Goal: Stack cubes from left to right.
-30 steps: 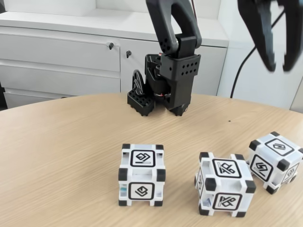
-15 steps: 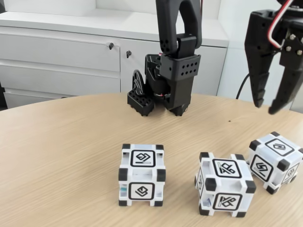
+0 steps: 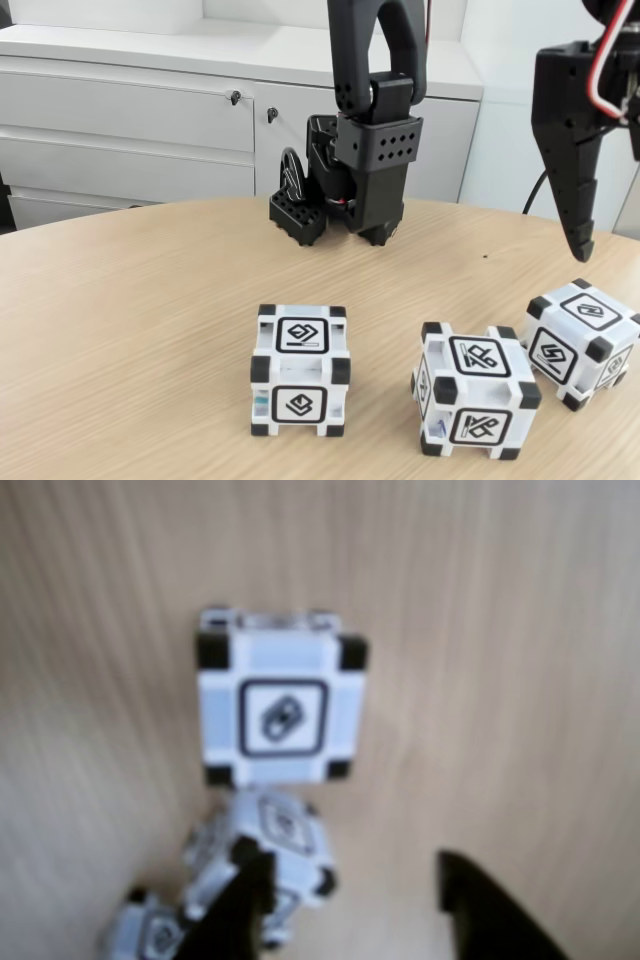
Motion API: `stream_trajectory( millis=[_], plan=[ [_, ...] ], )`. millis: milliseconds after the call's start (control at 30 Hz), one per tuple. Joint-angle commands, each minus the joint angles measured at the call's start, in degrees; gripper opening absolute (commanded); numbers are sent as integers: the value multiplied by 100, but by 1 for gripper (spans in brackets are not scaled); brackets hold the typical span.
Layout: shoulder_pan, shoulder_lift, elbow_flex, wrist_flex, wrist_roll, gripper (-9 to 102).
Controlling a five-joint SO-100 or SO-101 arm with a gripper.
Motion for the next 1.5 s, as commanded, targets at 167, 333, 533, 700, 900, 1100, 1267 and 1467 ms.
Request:
stream_trajectory(
  millis=[167,333,533,700,900,1100,1267,1467],
  plan=[
    [44,26,-18,26,-167,28],
    [44,26,422,26,-9,31],
    [44,26,826,26,290,31],
    [53,18,1037,-79,35,32],
    [53,9,1072,-97,-158,32],
    [53,-334,1072,-580,-123,32],
    [53,-580,1072,-765,-132,32],
    [53,-835,1072,-967,-97,31]
  ],
)
